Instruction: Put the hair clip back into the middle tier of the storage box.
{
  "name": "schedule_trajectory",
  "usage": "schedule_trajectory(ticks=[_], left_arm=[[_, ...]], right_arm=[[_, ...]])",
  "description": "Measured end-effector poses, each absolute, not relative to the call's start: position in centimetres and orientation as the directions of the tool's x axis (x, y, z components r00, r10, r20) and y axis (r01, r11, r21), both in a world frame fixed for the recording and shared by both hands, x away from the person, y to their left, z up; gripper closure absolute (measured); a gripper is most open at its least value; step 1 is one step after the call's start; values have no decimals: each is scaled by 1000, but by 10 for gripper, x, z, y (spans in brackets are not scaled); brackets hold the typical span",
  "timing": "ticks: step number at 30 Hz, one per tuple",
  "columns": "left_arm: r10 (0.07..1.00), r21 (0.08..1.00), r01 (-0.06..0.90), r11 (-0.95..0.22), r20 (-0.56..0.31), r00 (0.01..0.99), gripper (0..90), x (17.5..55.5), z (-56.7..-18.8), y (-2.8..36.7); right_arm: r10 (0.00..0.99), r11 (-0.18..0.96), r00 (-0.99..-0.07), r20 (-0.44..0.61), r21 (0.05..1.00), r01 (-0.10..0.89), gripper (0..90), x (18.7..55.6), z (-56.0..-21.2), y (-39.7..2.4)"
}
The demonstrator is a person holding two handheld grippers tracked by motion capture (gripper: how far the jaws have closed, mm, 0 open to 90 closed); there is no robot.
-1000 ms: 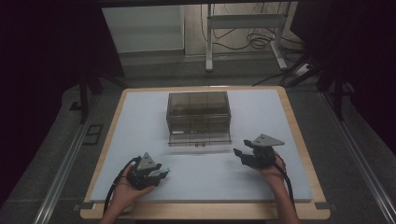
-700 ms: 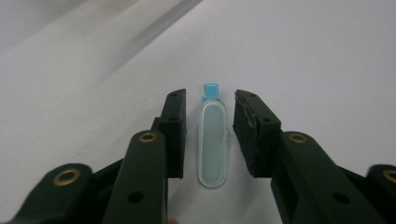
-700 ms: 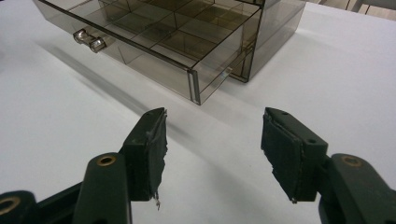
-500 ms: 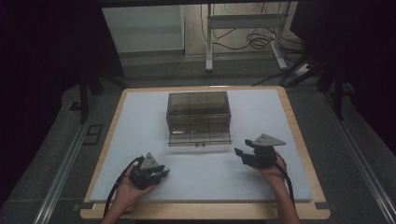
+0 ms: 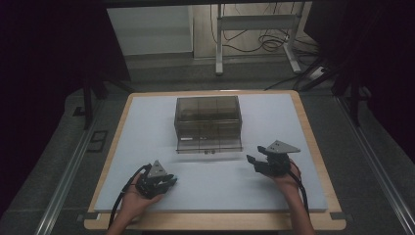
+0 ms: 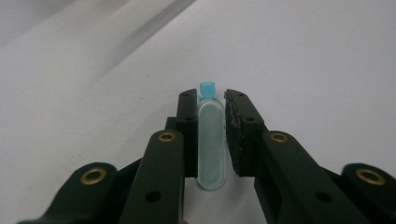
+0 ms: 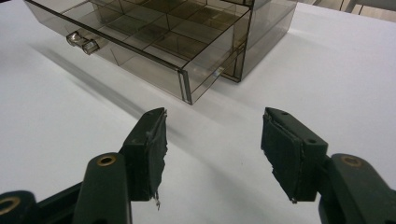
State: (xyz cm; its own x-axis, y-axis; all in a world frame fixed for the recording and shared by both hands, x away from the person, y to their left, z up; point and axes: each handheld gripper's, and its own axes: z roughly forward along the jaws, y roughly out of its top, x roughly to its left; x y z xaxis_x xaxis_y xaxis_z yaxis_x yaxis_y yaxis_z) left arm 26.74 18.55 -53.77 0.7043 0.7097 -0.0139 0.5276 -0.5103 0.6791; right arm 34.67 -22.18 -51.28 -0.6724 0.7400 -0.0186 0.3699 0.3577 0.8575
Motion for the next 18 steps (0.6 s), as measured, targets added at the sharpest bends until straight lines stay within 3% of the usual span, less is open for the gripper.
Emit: schedule_trajectory(ticks=[18], left_arm=[[720, 696, 526, -488, -18, 693, 769, 267, -533, 191]], right_arm=[[738, 364, -674, -14, 849, 382, 380, 347, -514, -222]])
